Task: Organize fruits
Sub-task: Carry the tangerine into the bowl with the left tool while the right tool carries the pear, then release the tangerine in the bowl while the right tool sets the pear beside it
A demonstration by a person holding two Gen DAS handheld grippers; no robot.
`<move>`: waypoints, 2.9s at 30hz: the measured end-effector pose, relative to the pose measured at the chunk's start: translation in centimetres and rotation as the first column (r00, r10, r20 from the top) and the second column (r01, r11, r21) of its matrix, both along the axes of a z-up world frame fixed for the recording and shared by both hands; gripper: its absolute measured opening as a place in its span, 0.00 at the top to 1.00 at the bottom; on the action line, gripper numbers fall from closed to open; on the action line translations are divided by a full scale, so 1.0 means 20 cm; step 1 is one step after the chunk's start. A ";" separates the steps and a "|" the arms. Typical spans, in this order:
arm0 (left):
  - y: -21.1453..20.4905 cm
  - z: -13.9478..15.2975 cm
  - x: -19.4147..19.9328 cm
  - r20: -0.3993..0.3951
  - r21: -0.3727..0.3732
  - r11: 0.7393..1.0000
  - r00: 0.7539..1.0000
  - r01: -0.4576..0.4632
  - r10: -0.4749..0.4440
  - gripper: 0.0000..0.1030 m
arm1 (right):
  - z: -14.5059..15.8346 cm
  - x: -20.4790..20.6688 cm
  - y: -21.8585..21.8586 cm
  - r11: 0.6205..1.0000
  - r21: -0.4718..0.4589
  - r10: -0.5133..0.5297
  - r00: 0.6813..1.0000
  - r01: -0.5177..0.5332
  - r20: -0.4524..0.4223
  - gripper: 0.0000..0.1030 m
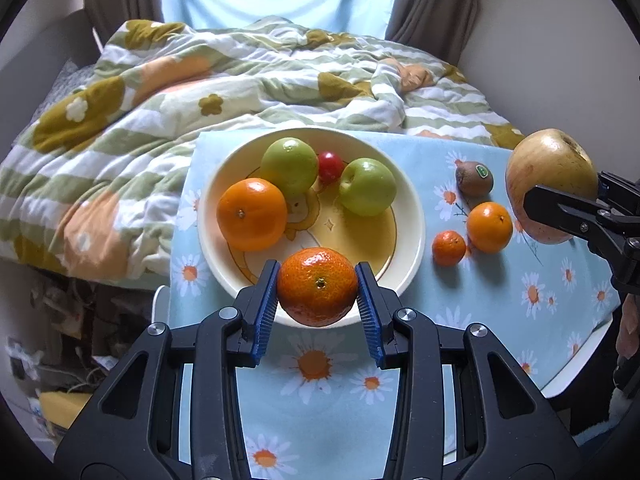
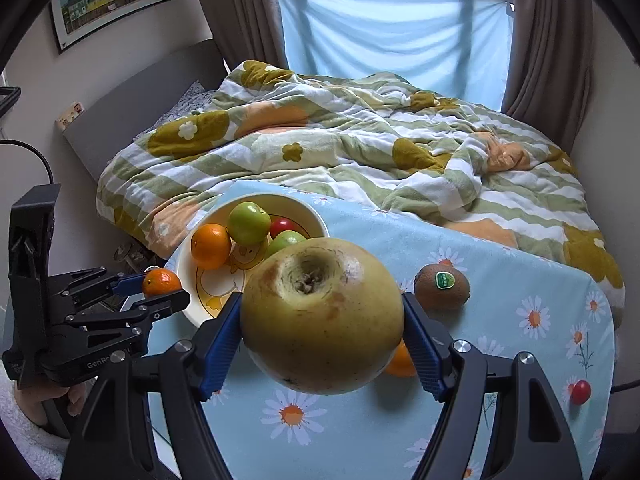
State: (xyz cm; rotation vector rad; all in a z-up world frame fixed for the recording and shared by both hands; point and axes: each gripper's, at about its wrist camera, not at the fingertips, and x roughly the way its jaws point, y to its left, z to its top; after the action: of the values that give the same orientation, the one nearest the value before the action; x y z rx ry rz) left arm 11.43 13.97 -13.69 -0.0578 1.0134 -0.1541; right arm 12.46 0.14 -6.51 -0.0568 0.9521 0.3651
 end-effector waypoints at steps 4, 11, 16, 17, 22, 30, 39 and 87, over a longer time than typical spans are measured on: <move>0.04 -0.06 0.06 -0.005 0.020 0.999 0.999 0.041 -0.041 0.58 | -0.04 0.00 0.06 0.999 -0.002 -0.048 0.999 0.048 -0.011 0.31; 0.07 -0.13 0.12 -0.011 0.035 0.990 0.991 0.137 -0.136 0.57 | -0.08 -0.02 0.11 0.991 0.004 -0.132 0.991 0.132 -0.019 0.31; 0.07 -0.18 0.15 -0.054 0.030 0.989 0.988 0.148 -0.146 0.57 | -0.08 -0.03 0.11 0.985 0.002 -0.170 0.985 0.170 -0.027 0.31; 0.07 -0.19 0.15 -0.060 0.026 0.990 0.988 0.141 -0.139 0.57 | -0.08 -0.03 0.11 0.984 0.000 -0.176 0.984 0.176 -0.032 0.31; 0.07 -0.18 0.13 -0.055 0.026 0.991 0.990 0.131 -0.129 0.00 | -0.06 -0.05 0.07 0.983 -0.018 -0.185 0.982 0.184 -0.040 0.31; 0.11 -0.10 0.06 -0.042 0.030 0.995 0.995 0.097 -0.095 0.00 | -0.05 -0.02 0.09 0.989 -0.011 -0.147 0.988 0.146 -0.038 0.31; 0.15 -0.01 -0.03 -0.020 0.045 0.999 1.000 0.020 -0.019 0.00 | -0.07 0.07 0.21 0.999 0.010 -0.030 0.998 0.030 -0.052 0.31; 0.27 0.16 -0.25 0.043 0.082 0.995 0.998 -0.050 0.046 0.00 | -0.01 0.07 0.37 0.999 -0.003 0.041 0.999 -0.041 0.005 0.02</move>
State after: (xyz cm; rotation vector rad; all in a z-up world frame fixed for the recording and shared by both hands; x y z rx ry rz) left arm 6.53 19.28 -10.46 -0.0033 0.9752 -0.0689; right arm 13.82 7.50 -6.78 -0.0802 0.9475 0.4006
